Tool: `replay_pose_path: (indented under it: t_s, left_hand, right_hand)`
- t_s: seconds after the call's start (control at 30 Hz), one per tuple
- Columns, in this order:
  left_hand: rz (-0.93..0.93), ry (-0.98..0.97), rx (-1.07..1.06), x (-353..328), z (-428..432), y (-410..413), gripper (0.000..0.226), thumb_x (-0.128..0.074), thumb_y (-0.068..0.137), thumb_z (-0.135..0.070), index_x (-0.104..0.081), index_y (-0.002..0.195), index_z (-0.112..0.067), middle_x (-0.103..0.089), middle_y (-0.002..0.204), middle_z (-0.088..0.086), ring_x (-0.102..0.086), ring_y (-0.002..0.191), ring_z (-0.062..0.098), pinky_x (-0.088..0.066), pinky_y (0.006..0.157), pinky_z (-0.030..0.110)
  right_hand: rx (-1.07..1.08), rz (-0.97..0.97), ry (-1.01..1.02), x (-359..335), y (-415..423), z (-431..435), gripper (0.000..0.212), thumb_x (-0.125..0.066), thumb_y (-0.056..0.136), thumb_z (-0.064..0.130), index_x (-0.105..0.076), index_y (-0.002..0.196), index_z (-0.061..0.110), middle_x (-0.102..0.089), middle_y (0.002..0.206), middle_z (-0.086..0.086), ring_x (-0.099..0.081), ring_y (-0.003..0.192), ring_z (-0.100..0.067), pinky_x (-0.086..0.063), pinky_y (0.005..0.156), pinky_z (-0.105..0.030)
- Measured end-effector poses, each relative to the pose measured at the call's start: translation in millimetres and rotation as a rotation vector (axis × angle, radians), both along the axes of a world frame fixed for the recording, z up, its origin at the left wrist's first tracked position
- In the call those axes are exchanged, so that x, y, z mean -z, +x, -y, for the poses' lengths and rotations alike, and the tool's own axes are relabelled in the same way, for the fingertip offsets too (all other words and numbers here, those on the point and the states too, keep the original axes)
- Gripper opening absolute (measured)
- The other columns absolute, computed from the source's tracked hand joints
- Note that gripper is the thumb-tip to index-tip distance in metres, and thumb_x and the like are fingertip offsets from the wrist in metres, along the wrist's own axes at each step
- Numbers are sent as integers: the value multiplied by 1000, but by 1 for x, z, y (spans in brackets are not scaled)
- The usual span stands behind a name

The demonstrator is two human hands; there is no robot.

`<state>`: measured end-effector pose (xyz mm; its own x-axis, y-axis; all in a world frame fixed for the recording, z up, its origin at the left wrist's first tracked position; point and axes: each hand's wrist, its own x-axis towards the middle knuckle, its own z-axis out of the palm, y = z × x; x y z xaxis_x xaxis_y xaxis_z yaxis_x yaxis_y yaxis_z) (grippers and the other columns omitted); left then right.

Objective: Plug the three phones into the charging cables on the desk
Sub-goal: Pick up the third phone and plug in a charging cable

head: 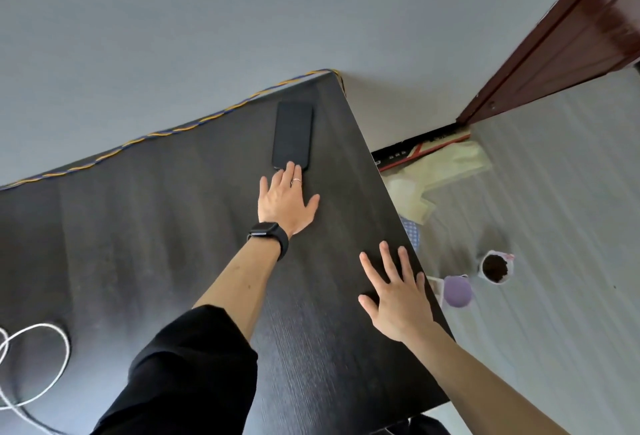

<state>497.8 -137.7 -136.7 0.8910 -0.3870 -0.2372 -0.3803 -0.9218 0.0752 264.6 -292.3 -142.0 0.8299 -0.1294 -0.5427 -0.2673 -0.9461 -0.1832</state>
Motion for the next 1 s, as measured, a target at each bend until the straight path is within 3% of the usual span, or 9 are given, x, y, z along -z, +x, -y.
replay_pose_path:
  t_s: [0.1,0.17,0.27,0.53,0.63,0.77,0.87,0.93,1.0]
  left_hand:
    - [125,18,30,-6,-11,-20,60,-40,91,-58,-58,129,-15,-65,120,3,-52,117,27,-35,106,45]
    - [117,2,-64,-7,-15,-25,52,-46,90,-58,-63,117,-18,-62,112,3,-53,108,28,-40,96,43]
    - [5,-120,-333,-10,-12,-17,48,-55,86,-60,-62,106,-16,-50,117,7,-49,107,31,-45,88,44]
    - [-347,-328,-729,-11,8,23,102,-83,70,-47,-25,145,-8,-41,138,21,-41,128,39,-39,103,45]
    - [-504,-462,-789,-9,2,13,84,-77,77,-40,-33,144,-14,-46,139,15,-52,121,37,-45,97,41]
    - [-563,-679,-853,-11,-12,-23,45,-67,81,-25,-57,123,-13,-68,115,7,-67,98,29,-56,90,37]
    - [-672,-776,-928,-26,-27,-58,47,-67,86,-17,-56,131,-13,-65,117,5,-67,91,27,-60,77,36]
    - [-804,-875,-960,-42,-38,-84,42,-69,88,-15,-58,128,-13,-69,110,7,-67,88,24,-57,62,30]
    - [-959,-976,-959,-67,-51,-113,31,-68,90,-14,-61,120,-12,-70,95,6,-66,77,20,-53,59,27]
  right_hand:
    - [6,-14,10,-4,1,-1,80,-39,95,61,9,156,43,20,167,-3,16,153,-37,-18,118,-64]
    - [-1,-28,2,-6,2,0,80,-39,95,62,11,155,43,21,167,-3,16,153,-37,-17,119,-64]
    - [-6,-39,-1,-6,2,-2,80,-38,95,63,12,155,43,22,166,-3,17,153,-37,-16,119,-63]
    - [-22,-86,-6,-9,7,-4,81,-39,96,62,14,154,45,24,166,-2,19,152,-36,-16,120,-61]
    - [-34,-167,30,-15,12,1,89,-47,91,62,14,154,45,28,165,0,22,152,-35,-13,120,-63]
    - [41,-378,167,-35,35,9,91,-49,87,67,4,157,42,29,164,3,25,151,-33,-8,121,-62]
    - [139,-414,238,-57,43,7,83,-42,89,72,-15,159,35,12,169,-1,10,154,-34,-9,123,-55]
    - [284,-411,349,-74,33,-2,81,-40,88,75,-27,156,33,-9,169,-1,-13,154,-31,-18,122,-50]
    - [531,-394,538,-91,15,-17,74,-42,91,72,-37,151,29,-38,158,2,-40,142,-23,-31,118,-44]
